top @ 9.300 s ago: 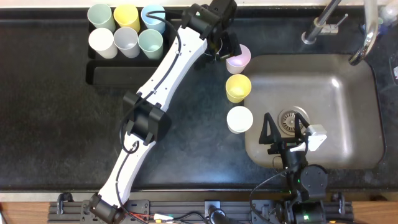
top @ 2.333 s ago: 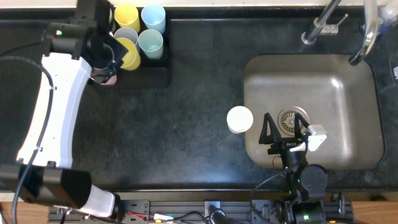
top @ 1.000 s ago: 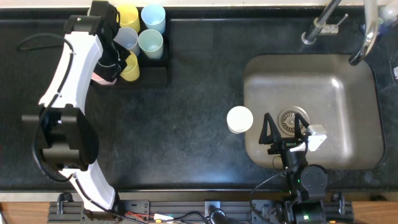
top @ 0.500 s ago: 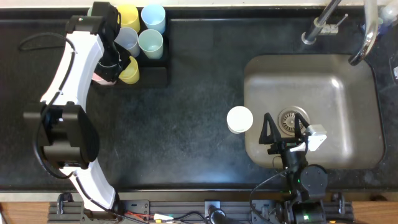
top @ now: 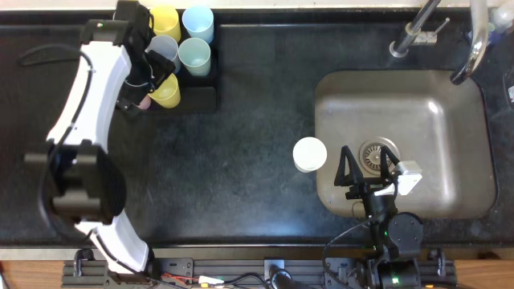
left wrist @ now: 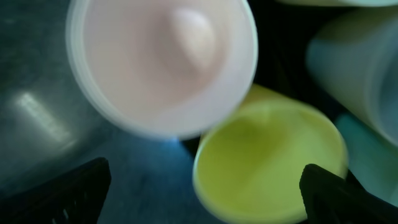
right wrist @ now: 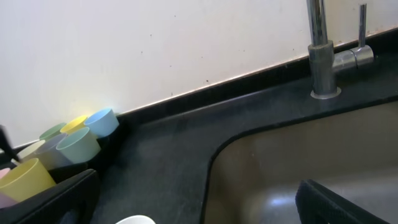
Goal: Store Cups
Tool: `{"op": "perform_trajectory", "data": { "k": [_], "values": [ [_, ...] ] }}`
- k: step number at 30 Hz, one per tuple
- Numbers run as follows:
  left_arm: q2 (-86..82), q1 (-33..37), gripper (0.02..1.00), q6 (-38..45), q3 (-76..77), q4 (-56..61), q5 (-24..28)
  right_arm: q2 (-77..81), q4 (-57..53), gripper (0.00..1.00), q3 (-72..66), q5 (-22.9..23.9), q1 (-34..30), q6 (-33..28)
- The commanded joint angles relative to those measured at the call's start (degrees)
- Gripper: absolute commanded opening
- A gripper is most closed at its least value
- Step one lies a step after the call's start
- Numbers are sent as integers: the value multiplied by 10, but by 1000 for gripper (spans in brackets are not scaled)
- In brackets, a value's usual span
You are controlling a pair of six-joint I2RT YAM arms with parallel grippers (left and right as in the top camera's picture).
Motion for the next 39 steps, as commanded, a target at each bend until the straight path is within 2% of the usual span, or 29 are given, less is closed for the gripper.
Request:
{"op": "perform_trajectory", "data": {
  "k": [1,7,10,13,17,19,24,27,30,32,34,39],
  "values": [
    [-168,2,998,36,4,-56,-19,-4,4,998,0,-2,-4,0],
    [-369,1,998,210,-40,-144,-31,-4,4,996,0,-2,-4,0],
    [-502,2,998,316,-119,-141,-31,-4,4,998,0,-2,-4,0],
    [-659,3,998,374,-240,-99,-53,-4,4,998,0,-2,-4,0],
    [-855,3,998,460,-427,15,-63,-4,4,996,0,-2,-4,0],
    [-959,3,998,517,-555,135,-58,-4,4,998,0,-2,-4,0],
    [-1048,3,998,631,-790,459,19,-4,4,998,0,-2,-4,0],
    [-1049,2,998,653,-902,662,60,-4,4,998,0,-2,-4,0],
    [-1062,2,998,653,-976,759,82,-4,4,998,0,-2,-4,0],
    [-1085,2,998,652,-1005,757,90,-4,4,998,0,-2,-4,0],
    [-1113,1,998,652,-1002,681,94,-4,4,998,0,-2,-4,0],
    [-1111,-1,998,655,-1003,674,87,-4,4,998,0,-2,-4,0]
  ]
}}
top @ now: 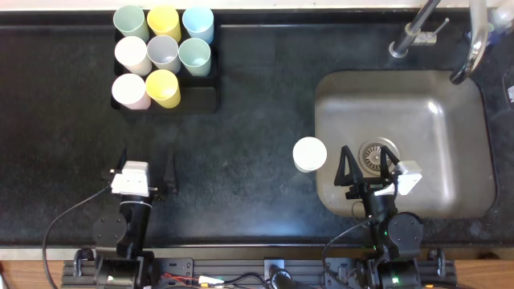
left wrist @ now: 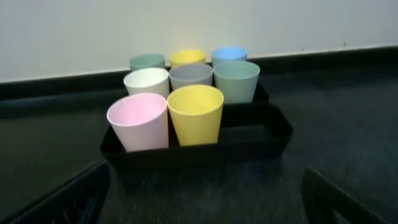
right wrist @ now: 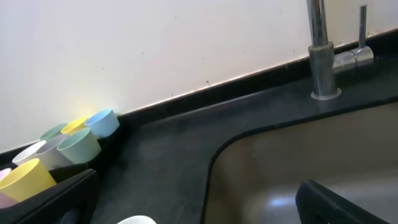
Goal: Store Cups
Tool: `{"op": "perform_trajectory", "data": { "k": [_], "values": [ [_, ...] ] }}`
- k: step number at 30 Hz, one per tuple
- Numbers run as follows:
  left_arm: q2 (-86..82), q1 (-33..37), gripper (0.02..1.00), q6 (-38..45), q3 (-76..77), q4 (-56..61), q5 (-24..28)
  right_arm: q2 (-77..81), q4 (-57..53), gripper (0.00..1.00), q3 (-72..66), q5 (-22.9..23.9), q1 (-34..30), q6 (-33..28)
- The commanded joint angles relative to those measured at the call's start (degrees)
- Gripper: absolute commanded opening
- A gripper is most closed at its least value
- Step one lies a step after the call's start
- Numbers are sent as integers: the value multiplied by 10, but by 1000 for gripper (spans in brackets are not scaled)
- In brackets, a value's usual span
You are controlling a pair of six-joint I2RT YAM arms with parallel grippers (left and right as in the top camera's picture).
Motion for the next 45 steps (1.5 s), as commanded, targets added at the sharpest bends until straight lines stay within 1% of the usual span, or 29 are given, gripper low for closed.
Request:
{"op": "perform_trajectory", "data": {
  "k": [1,40,43,45],
  "values": [
    [-11,0,998,19,1,-4,12,-4,5,996,0,-2,-4,0],
    [-11,0,998,18,1,-3,12,-4,6,998,0,-2,-4,0],
    [-11,0,998,19,1,-3,12,-1,4,998,28,-2,-3,0],
    [-11,0,998,18,1,-3,12,16,-45,998,84,-2,-3,0]
  ]
}}
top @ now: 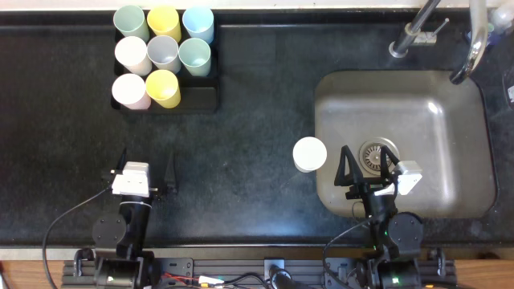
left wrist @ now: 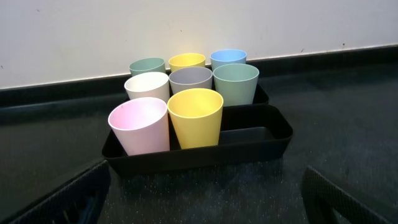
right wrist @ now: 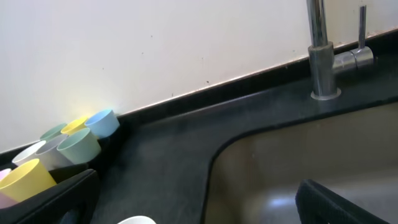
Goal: Store Cups
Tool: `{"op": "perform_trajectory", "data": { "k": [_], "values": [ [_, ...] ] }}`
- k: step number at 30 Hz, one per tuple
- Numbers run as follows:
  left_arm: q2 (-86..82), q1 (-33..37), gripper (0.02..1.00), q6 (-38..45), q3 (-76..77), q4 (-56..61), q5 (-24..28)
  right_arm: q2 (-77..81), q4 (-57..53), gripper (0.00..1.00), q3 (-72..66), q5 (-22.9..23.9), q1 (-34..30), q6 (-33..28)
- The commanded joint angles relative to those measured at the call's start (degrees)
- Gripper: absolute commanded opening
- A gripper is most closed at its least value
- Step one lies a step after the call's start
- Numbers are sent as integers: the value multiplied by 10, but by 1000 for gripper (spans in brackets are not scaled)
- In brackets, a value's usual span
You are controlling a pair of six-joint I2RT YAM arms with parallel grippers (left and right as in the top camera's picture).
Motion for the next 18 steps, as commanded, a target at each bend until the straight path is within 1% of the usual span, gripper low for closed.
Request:
{"op": "perform_trajectory", "data": {
  "k": [1,3,5,9,10,11,15,17,18],
  "values": [
    [-7,0,998,9,1,-3,11,30,-82,998,115,-2,-3,0],
    [-7,0,996,9,1,-3,11,87,-190,996,213,-2,-3,0],
    [-7,0,998,9,1,-3,11,164,-258,998,312,-6,-3,0],
    [-7,0,998,9,1,-3,11,384,-449,998,553,-8,-2,-7],
    [-7,0,998,9,1,-3,12,437,-507,998,610,-7,1,-23],
    [-7,0,998,9,1,-3,11,489,-567,998,664,-5,7,-53],
    [-7,0,998,9,1,-3,12,661,-771,998,818,21,50,-208],
    [-7,0,996,9,1,-3,11,727,-832,998,852,45,78,-262],
    [-7,0,1000,9,1,-3,11,752,-846,998,855,45,89,-280]
  ]
}}
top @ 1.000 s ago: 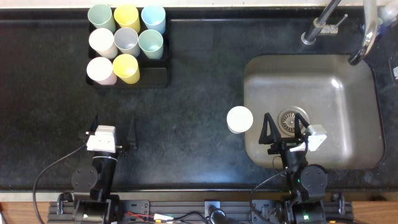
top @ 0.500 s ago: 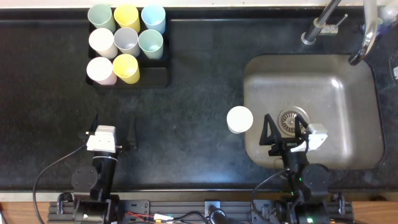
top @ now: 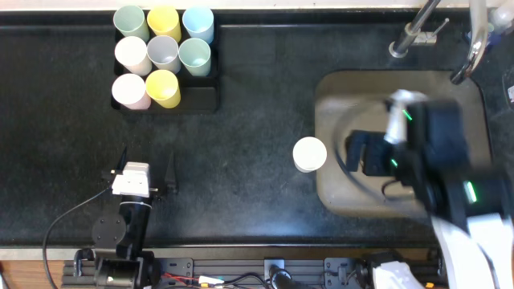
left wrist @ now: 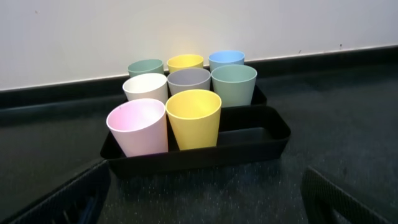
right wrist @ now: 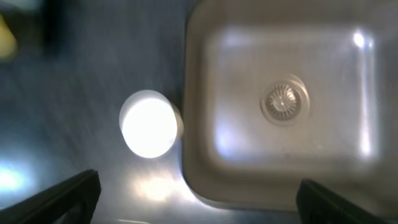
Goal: Store Cups
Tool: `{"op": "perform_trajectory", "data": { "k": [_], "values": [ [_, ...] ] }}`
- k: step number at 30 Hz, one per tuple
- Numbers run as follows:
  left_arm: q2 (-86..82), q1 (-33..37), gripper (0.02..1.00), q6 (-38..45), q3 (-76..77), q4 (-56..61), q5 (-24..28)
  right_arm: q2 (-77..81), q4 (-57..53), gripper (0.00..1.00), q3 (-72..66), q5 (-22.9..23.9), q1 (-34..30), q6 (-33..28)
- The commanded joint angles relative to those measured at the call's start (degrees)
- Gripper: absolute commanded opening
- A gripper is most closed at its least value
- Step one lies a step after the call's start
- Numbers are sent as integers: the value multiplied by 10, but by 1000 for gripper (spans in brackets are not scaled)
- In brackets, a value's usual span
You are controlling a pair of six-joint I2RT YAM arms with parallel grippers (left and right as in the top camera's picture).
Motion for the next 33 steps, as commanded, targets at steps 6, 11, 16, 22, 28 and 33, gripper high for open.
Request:
{"op": "perform_trajectory", "data": {
  "k": [6,11,16,22,28,33],
  "values": [
    [-5,0,998,9,0,-3,7,180,-5,998,32,-66,30,-266],
    [-5,0,998,9,0,-3,7,247,20,998,32,-66,9,-296],
    [-5,0,998,9,0,-3,7,300,26,998,32,-64,7,-301],
    [-5,0,998,9,0,-3,7,336,45,998,20,-38,13,-311],
    [-5,0,998,9,0,-3,7,337,85,998,-37,-16,17,-311],
    [-5,0,998,9,0,-3,7,337,114,998,-43,-23,19,-296]
  ]
}}
